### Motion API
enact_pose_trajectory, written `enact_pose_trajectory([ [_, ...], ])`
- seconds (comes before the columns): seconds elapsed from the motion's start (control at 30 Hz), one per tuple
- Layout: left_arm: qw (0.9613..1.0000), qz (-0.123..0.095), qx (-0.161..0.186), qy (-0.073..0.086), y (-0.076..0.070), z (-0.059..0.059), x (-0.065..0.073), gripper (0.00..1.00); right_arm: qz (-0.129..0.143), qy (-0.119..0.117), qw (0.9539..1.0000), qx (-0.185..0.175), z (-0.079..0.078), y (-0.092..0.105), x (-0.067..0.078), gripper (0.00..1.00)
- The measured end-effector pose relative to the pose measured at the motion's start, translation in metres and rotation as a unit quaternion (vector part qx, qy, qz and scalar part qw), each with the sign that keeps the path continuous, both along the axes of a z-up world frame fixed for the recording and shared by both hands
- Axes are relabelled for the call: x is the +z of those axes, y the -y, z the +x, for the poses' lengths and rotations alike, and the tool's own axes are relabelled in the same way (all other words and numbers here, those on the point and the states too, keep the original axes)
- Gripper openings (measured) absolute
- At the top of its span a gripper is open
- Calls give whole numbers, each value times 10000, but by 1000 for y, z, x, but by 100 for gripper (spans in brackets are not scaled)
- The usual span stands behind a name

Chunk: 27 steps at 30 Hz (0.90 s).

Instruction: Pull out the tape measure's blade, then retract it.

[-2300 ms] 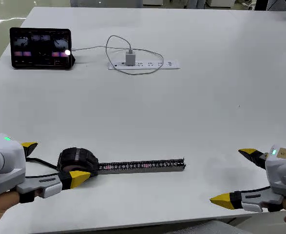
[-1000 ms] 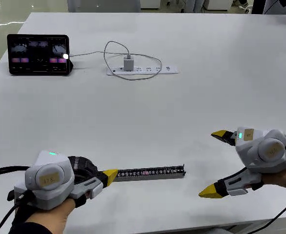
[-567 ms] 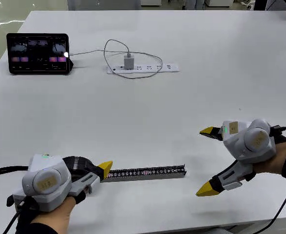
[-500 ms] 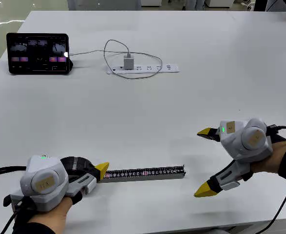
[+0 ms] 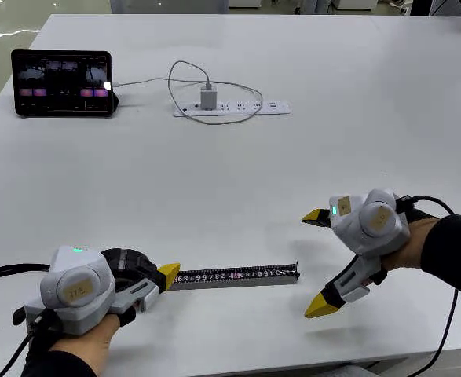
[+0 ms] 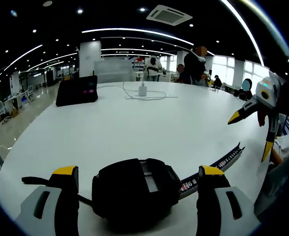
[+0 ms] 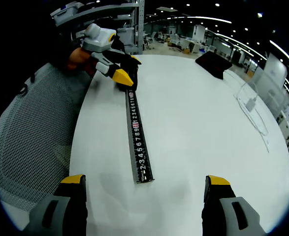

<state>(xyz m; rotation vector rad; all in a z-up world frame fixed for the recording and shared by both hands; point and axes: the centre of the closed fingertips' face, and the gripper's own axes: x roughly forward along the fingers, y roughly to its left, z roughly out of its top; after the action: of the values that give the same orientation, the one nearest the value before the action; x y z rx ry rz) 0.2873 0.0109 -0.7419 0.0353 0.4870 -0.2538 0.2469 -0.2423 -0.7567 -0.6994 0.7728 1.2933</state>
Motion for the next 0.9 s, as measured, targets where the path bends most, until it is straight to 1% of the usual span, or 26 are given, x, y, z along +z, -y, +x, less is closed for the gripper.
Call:
enact_pose_trajectory([
  [0.07, 10000, -30, -48, -15, 3, -1, 0, 99, -18, -16, 10000, 44, -1, -1, -2, 99],
  [0.13, 10000, -39, -86, -2, 6, -2, -1, 99, -26, -2, 10000, 78, 0, -2, -3, 94],
  [0.2, 9999, -120, -77, -69, 8, -3, -3, 99, -10, -11, 9999, 118, -1, -3, -5, 91],
  [0.27, 9998, -162, -65, -104, 9, -4, -5, 99, -36, -4, 9998, 195, -2, -5, -7, 90],
  [0.33, 9997, -178, -94, -113, 10, -5, -5, 99, -77, 46, 9996, 259, -1, -5, -8, 82],
  [0.4, 9998, -140, -130, -75, 11, -5, -4, 99, -89, 53, 9995, 286, 0, -6, -8, 77],
  [0.47, 9998, -152, -127, -81, 12, -5, -4, 99, -101, -14, 9996, 247, 2, -6, -9, 67],
  [0.53, 9997, -176, -91, -106, 10, -5, -5, 99, -159, 11, 9995, 272, 3, -6, -10, 58],
  [0.6, 9998, -170, -73, -89, 9, -5, -4, 99, -149, 2, 9994, 309, 3, -6, -11, 53],
  [0.67, 9998, -168, -81, -70, 9, -5, -3, 99, -154, -27, 9993, 328, 2, -7, -11, 45],
  [0.73, 9998, -161, -83, -78, 9, -5, -4, 99, -196, -9, 9990, 408, 2, -7, -12, 35],
  [0.9, 9999, -150, -75, -31, 8, -3, -2, 99, -260, -27, 9983, 518, 2, -5, -14, 31],
])
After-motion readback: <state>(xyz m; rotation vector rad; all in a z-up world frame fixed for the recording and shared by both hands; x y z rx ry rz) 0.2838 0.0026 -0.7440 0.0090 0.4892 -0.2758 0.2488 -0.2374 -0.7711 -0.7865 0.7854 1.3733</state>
